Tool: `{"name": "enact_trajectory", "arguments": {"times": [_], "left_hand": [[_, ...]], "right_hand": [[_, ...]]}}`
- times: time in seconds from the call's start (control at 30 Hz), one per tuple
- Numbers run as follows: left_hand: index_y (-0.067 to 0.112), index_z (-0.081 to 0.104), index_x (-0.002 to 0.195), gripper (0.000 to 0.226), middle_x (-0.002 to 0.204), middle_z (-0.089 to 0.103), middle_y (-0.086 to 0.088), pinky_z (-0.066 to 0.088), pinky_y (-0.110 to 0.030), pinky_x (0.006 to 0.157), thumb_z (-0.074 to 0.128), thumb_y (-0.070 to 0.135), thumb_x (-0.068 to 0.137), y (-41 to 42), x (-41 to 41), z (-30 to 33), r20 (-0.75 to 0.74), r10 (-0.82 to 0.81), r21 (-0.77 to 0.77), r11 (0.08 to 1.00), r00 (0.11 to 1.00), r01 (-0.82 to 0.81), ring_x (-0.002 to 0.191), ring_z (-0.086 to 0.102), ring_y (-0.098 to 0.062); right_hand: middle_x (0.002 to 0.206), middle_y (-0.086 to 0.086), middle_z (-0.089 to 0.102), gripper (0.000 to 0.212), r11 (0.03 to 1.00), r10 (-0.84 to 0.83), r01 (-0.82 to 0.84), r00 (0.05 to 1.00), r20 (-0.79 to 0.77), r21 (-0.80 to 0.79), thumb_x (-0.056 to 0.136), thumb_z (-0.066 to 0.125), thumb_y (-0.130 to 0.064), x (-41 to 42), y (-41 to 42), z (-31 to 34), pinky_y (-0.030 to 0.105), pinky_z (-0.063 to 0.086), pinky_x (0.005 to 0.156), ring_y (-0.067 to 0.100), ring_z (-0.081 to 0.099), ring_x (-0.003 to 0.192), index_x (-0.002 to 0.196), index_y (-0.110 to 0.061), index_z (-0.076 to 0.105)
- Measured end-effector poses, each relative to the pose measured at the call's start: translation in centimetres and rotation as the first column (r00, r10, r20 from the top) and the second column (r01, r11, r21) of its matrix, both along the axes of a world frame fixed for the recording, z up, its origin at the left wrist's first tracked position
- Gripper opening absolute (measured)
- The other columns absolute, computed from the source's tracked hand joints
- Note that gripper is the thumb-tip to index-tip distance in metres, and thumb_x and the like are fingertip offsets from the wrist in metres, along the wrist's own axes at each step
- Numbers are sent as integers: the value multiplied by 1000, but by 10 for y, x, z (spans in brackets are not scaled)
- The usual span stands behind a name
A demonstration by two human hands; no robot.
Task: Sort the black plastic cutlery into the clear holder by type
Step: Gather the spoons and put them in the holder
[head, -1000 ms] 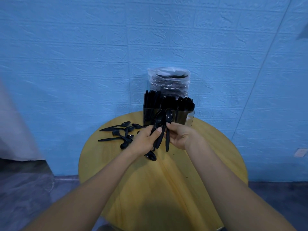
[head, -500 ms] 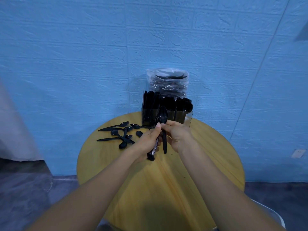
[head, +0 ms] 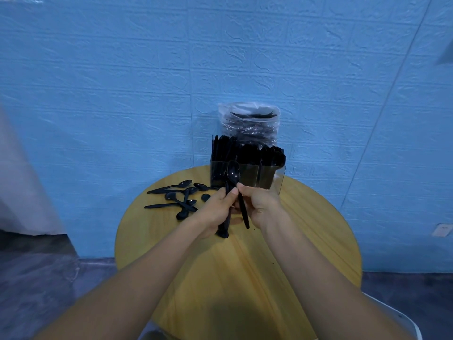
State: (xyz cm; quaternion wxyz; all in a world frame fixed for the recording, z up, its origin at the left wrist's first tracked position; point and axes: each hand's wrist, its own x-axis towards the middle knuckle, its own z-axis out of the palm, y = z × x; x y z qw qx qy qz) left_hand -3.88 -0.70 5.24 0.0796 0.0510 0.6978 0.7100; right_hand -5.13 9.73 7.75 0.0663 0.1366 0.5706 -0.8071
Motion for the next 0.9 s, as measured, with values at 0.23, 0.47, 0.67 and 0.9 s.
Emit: {"name": "enact_trajectory", "arguments": {"times": [0.23, 0.47, 0.67, 0.9], "left_hand": [[10, 46, 117, 27, 96, 62, -10, 56, -29, 63, 35, 29, 102, 9, 0, 2, -10, 22, -11, 1000, 1000, -23, 87, 65, -23], [14, 41, 90, 16, 69, 42, -1, 40, -20, 47, 35, 22, 103, 6, -11, 6, -16, -54, -28, 998, 998, 54, 53, 42, -9], [7, 46, 100, 39, 69, 44, 3, 32, -17, 44, 31, 43, 99, 11, -17, 12, -72, -251, -96, 965, 965, 243, 49, 34, -5], [5, 55, 100, 56, 57, 54, 4, 37, -20, 43, 19, 47, 98, 16, -36, 11, -72, -379, -128, 921, 923, 368, 42, 38, -8]], "right_hand": [[74, 8, 62, 10, 993, -3, -4, 998, 59, 114, 79, 72, -8, -12, 3, 1, 38, 53, 59, 20, 53, 60, 83, -7, 62], [108, 5, 60, 48, 903, 286, -136, 899, -332, 407, 84, 69, -23, -31, 23, 9, 32, 53, 81, 19, 60, 98, 126, -22, 46], [118, -6, 59, 38, 725, 386, 114, 750, -537, 680, 101, 36, -37, -50, 39, 10, 11, 39, 87, 10, 53, 114, 123, -16, 58], [91, -15, 61, 30, 768, 284, 214, 731, -620, 604, 96, 47, -41, -63, 56, -4, 16, 43, 66, -2, 57, 74, 119, -24, 58]]}}
